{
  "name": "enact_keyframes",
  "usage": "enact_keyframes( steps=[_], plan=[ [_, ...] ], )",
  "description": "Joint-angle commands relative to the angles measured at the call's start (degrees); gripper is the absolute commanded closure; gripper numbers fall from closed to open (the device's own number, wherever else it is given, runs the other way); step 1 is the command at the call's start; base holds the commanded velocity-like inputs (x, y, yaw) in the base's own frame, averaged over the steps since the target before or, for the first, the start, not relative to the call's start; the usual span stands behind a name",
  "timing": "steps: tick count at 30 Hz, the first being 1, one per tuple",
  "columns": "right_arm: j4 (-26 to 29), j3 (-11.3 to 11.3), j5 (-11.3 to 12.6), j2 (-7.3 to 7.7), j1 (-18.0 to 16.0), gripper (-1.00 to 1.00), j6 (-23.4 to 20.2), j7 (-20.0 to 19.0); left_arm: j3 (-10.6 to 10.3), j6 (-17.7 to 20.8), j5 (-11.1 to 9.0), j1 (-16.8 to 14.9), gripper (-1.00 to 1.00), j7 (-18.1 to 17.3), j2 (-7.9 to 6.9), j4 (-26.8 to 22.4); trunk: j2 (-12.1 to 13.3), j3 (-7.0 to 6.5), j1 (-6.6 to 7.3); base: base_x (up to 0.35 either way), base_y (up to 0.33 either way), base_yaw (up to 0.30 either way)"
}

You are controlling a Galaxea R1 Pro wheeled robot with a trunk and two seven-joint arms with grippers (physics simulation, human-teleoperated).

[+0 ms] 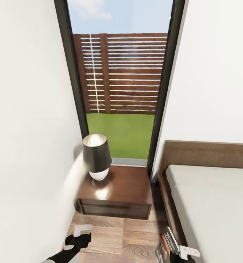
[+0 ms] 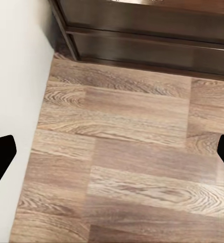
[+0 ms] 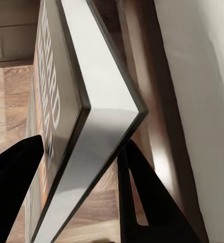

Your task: In the bedroom, move the book from the bed onto either nightstand, and place the two sandals side by side next to the bed.

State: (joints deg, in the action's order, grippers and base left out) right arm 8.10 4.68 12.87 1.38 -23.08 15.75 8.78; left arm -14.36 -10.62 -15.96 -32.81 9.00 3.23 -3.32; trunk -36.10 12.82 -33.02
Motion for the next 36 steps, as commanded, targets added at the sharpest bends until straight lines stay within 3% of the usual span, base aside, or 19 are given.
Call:
enact_keyframes(
  steps=[1,8,26,28,29,32,34,36],
  plan=[
    [0.0,0.5,0.5,0.02,0.0,1.0,0.2,0.2,-0.5,-0.2,-0.5,-0.1,-1.0,0.2,0.02,0.1,-0.1,0.08,-0.02,0.029,-0.01,0.197],
    [0.0,0.4,0.6,0.02,0.0,1.0,0.2,0.2,-0.5,-0.2,-0.5,0.0,-1.0,0.2,0.02,0.1,-0.1,0.08,-0.02,0.009,-0.003,0.166],
    [-0.5,0.9,0.4,0.29,0.0,1.0,0.5,-1.0,-0.5,-0.2,-0.6,0.8,-1.0,0.2,0.02,0.1,-0.1,0.08,-0.02,0.0,0.0,0.007],
    [-0.4,0.8,0.4,0.42,0.0,1.0,-0.9,-1.6,-0.5,-0.2,-0.6,1.4,-1.0,0.2,0.02,0.1,-0.1,0.08,-0.02,0.0,0.0,0.0],
    [0.6,0.7,0.4,0.87,-0.7,1.0,-6.1,-2.2,-0.5,-0.3,-0.6,2.1,-1.0,0.2,0.02,0.1,-0.1,0.08,-0.02,0.0,0.0,0.0],
    [3.7,0.7,0.5,1.13,-4.2,1.0,-12.0,-2.4,-0.4,-1.4,-0.9,3.6,-1.0,0.2,-0.13,0.1,-0.1,0.08,-0.02,0.0,0.0,0.0],
    [5.5,0.6,0.9,1.21,-8.3,1.0,-17.5,-2.7,-0.4,-3.7,-1.1,5.0,-1.0,0.5,-0.38,0.1,-0.1,0.08,-0.02,0.0,0.0,0.0],
    [6.0,0.5,1.1,1.19,-11.3,1.0,-19.6,-3.4,-0.3,-4.6,-1.1,5.9,-1.0,0.7,-0.44,0.1,-0.1,0.08,-0.02,0.0,0.0,0.0]
  ],
)
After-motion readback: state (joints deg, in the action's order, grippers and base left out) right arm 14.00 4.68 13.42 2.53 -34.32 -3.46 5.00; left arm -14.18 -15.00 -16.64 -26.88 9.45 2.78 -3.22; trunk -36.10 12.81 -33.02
